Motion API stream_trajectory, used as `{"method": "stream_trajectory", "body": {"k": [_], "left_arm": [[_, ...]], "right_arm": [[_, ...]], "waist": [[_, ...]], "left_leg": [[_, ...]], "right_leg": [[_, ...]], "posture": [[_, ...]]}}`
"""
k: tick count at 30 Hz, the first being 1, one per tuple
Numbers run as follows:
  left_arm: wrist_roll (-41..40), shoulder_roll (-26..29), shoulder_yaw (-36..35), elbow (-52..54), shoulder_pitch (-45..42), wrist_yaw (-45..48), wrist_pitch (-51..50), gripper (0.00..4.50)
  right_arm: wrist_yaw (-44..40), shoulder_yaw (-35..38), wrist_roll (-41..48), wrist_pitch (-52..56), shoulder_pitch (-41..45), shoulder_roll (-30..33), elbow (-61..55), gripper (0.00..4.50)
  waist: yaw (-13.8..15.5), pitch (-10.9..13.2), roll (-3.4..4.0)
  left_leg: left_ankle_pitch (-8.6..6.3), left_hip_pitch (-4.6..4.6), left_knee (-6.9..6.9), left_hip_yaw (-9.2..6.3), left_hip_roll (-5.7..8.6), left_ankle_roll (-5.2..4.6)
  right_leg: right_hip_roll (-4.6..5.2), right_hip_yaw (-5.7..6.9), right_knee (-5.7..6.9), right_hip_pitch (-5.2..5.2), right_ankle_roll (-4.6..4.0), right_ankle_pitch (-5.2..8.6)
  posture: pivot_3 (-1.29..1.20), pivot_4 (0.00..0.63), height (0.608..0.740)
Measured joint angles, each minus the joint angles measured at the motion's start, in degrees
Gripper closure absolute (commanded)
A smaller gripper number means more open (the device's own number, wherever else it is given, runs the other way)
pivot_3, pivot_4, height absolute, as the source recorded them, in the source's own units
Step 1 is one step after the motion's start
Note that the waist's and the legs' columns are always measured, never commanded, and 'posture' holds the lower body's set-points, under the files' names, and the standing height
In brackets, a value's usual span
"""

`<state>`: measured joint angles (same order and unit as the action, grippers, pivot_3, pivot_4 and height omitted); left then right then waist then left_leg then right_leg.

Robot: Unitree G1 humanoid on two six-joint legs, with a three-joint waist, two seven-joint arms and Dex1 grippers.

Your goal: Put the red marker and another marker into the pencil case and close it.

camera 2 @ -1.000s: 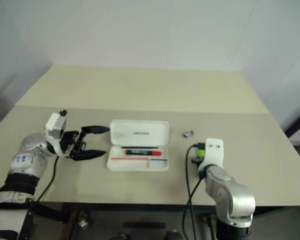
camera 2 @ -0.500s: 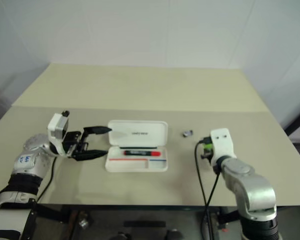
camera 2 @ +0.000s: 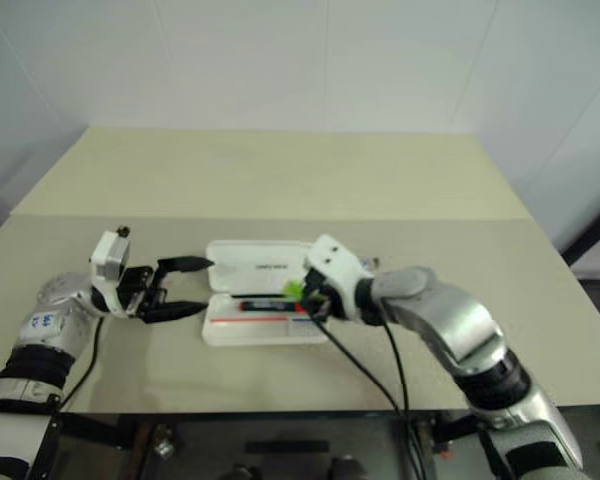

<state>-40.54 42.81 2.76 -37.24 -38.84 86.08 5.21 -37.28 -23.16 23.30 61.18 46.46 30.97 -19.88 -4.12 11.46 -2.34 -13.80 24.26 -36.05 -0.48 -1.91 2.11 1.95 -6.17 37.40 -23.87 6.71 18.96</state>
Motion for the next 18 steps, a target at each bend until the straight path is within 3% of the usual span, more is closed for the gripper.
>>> {"method": "stream_trajectory", "body": {"k": [7, 18], "left_arm": [[-1.09, 0.30, 0.03, -1.35, -0.19, 0.00, 5.54, 0.00], [-1.72, 3.26, 0.58, -0.66, 2.85, 0.00, 6.55, 0.00]], "right_arm": [[-6.25, -7.76, -5.21, -10.39, 7.02, -7.52, 12.25, 3.40], [-15.13, -12.69, -12.52, -21.75, 10.65, -15.22, 25.25, 3.40]], "waist": [[-0.26, 0.00, 0.00], [-0.74, 0.00, 0.00]], "left_leg": [[0.04, 0.03, -0.16, 0.00, 0.14, 0.04], [0.09, 0.00, -0.17, -0.13, 0.11, 0.12]], "right_leg": [[0.27, 0.09, 0.21, -0.03, 0.01, 0.00], [0.20, 0.19, 0.38, -0.04, 0.00, 0.00]], "posture": [[0.00, 0.150, 0.740], [0.00, 0.150, 0.740]]}}
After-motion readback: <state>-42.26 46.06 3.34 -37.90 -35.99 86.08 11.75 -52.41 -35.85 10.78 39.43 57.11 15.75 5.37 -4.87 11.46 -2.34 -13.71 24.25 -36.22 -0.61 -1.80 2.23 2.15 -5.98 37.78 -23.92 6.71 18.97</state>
